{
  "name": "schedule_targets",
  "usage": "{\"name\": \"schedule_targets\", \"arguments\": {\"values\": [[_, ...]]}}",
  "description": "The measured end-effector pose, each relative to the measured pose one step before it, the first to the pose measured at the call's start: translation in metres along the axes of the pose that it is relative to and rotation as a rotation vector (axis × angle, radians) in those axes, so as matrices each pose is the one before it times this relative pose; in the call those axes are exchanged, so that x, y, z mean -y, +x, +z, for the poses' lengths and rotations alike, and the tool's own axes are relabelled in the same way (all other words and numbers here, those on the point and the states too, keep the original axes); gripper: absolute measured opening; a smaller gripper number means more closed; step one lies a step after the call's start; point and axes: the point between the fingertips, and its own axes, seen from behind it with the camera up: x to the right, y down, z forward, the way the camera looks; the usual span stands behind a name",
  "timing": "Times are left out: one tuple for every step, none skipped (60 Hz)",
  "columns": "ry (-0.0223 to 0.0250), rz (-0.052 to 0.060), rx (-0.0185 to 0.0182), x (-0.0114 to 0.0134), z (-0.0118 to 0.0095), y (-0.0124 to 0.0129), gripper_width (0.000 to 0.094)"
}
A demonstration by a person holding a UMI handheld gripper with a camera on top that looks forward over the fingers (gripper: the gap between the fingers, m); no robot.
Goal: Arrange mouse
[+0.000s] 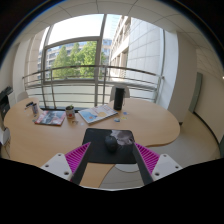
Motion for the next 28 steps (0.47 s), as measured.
{"name": "schedule_targets", "arguments": {"values": [[0.00223, -0.0001, -0.00176, 0.0002, -0.00742, -0.00103, 0.0844], [0.00115, 0.0006, -0.00277, -0.00059, -0.00761, -0.00038, 0.0843], [0.00025, 0.0011, -0.00313, -0.00081, -0.00697, -0.00031, 0.0842], [-0.00032, 0.001, -0.00223, -0.00088, -0.00644, -0.00036, 0.0843], [0.00007, 0.0007, -0.00075, -0.00081, -0.00624, -0.00094, 0.0842], [0.00321, -0.0004, -0.00019, -0.00363, -0.00758, -0.00173, 0.0842], [0.00096, -0.0009, 0.00152, 0.00102, -0.00661, -0.00009, 0.0843], [0.00229, -0.001, 0.00029, -0.00048, -0.00492, -0.00054, 0.0845], [0.00234, -0.0009, -0.00103, -0.00048, -0.0044, -0.00029, 0.0842], [0.00117, -0.0001, -0.00138, -0.00101, -0.00408, -0.00007, 0.0843], [-0.00027, -0.0002, -0.00094, -0.00118, -0.00412, -0.0004, 0.0844], [-0.00023, -0.0004, 0.0001, -0.00099, -0.00366, -0.00079, 0.0843], [0.00043, 0.0001, 0.00088, -0.00118, -0.00368, -0.00114, 0.0844], [0.00045, 0.0008, 0.00106, -0.00092, -0.00324, -0.00086, 0.0845], [-0.0003, 0.0016, 0.00132, -0.00089, -0.00324, -0.00067, 0.0845], [-0.00003, 0.0014, -0.0008, -0.00408, -0.00315, -0.00279, 0.0843], [-0.00069, 0.0003, 0.00164, -0.00052, -0.00299, 0.00031, 0.0844], [-0.00173, -0.0003, 0.00048, -0.00039, -0.00251, -0.00013, 0.0843], [-0.00183, -0.0008, 0.00028, -0.00135, -0.00251, 0.00009, 0.0843], [-0.0023, -0.0011, 0.00013, -0.00069, -0.00234, 0.00034, 0.0842], [-0.00251, -0.0016, -0.00022, -0.0013, -0.00196, 0.0, 0.0843], [-0.00239, -0.0022, -0.00091, -0.00124, -0.00218, 0.00023, 0.0843], [-0.00096, -0.0019, -0.00123, -0.00098, -0.00187, 0.00024, 0.0843], [0.00037, -0.0011, -0.00107, -0.00028, -0.00171, 0.0001, 0.0844], [0.00345, -0.0013, -0.0017, -0.00204, 0.00451, -0.00144, 0.0843], [0.00278, -0.0011, -0.00163, -0.00023, -0.00079, -0.00057, 0.0842], [0.0017, -0.002, -0.00055, 0.00019, -0.00054, -0.00006, 0.0842], [0.00067, -0.001, -0.00042, 0.00035, -0.00021, -0.00009, 0.0842]]}}
